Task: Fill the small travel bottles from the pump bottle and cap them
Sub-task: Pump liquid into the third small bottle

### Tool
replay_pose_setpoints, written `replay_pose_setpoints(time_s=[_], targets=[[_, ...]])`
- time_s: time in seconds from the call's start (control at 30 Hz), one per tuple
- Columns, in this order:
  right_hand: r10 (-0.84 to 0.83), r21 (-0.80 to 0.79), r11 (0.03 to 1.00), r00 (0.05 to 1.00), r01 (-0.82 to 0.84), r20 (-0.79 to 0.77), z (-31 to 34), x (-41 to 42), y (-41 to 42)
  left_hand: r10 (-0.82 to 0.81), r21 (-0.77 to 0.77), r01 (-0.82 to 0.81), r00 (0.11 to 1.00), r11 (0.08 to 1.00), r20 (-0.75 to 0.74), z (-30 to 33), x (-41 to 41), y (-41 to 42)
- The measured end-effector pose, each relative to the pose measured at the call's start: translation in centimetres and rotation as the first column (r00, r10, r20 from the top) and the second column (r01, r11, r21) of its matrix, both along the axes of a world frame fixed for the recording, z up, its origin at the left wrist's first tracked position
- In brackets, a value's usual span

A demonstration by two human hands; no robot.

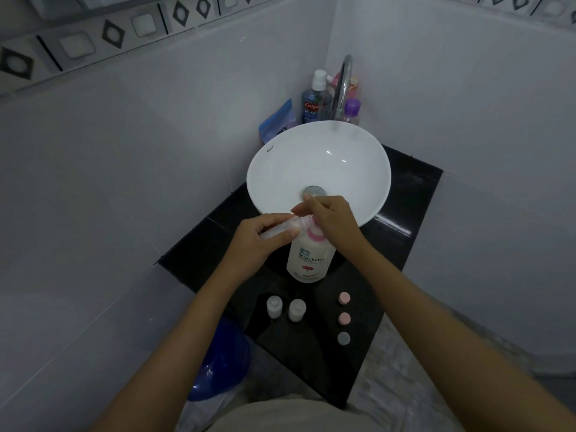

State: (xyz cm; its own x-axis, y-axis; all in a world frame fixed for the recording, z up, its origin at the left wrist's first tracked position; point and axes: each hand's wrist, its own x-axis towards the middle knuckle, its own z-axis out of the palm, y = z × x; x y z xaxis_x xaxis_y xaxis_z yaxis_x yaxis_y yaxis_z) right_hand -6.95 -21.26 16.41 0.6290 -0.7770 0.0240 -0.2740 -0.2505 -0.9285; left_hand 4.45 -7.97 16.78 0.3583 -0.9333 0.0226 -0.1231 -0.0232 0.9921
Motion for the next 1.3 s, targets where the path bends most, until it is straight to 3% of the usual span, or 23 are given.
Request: replay_pose_setpoints(time_s=[0.3, 0.63, 0.83, 1.1, 1.3], targets=[[-0.056, 0.08, 0.995, 0.997, 0.051, 0.059, -1.1, 0.1, 0.6, -0.002, 0.024, 0.002, 1.0, 1.0, -0.014, -0.5, -0.1, -0.1], [-0.013, -0.039, 0.999, 1.0, 0.012, -0.014, -0.3, 0.1, -0.2, -0.001, -0.015, 0.0, 0.999, 1.0, -0.035, 0.3, -0.1, 0.1], [-0.057, 0.061, 0.997, 0.996, 0.053, 0.065, -1.0, 0.2, 0.1, -0.005, -0.006, 0.005, 1.0, 1.0, -0.006, -0.1, 0.2, -0.2], [-0.058, -0.018, 0.998, 0.996, 0.057, -0.073, -1.7, -0.1, 0.4, -0.022, 0.051, 0.022, 1.0, 0.998, -0.003, -0.9, 0.0, 0.1], [-0.036, 0.0, 0.999, 0.999, 0.036, 0.009, 0.2, 0.1, 0.1, -0.02, -0.009, 0.02, 1.0, 1.0, -0.008, 0.2, 0.2, 0.0]])
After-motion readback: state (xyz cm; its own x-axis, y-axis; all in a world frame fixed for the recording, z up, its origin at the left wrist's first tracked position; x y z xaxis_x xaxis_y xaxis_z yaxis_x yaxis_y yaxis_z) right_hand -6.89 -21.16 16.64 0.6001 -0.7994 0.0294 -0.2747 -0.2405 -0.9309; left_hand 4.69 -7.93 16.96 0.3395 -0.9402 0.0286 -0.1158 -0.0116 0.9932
